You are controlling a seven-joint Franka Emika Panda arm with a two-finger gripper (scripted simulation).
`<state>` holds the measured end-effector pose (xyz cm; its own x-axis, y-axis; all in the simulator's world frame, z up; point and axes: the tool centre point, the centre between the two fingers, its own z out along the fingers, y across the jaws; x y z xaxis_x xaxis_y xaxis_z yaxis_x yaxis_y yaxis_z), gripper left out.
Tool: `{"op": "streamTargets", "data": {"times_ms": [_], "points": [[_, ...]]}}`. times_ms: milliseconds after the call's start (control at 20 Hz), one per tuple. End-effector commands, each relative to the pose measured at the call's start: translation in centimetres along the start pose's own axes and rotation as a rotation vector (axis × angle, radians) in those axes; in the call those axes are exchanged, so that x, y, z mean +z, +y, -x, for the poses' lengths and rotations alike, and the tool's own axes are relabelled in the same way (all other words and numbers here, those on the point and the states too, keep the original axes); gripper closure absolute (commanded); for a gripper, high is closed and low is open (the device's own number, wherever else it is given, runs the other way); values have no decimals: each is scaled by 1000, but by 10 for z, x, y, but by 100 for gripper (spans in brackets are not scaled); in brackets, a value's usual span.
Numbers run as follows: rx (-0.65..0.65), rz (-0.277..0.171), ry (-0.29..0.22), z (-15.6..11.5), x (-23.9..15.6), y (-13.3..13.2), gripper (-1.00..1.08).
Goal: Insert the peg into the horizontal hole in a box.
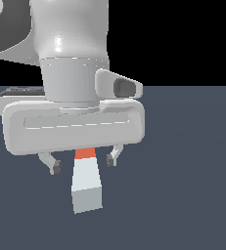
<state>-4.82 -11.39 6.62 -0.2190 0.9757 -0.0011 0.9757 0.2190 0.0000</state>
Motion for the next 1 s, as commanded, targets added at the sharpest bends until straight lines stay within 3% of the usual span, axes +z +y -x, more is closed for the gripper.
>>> {"op": "streamTargets", "data": {"times_ms": [0, 550, 600, 950], "points": [[0, -1, 1, 0, 9, -1, -92], [-3, 0, 1, 0, 44, 0, -92], [-3, 0, 1, 0, 44, 0, 108], [-3, 0, 1, 0, 44, 0, 108]]}}
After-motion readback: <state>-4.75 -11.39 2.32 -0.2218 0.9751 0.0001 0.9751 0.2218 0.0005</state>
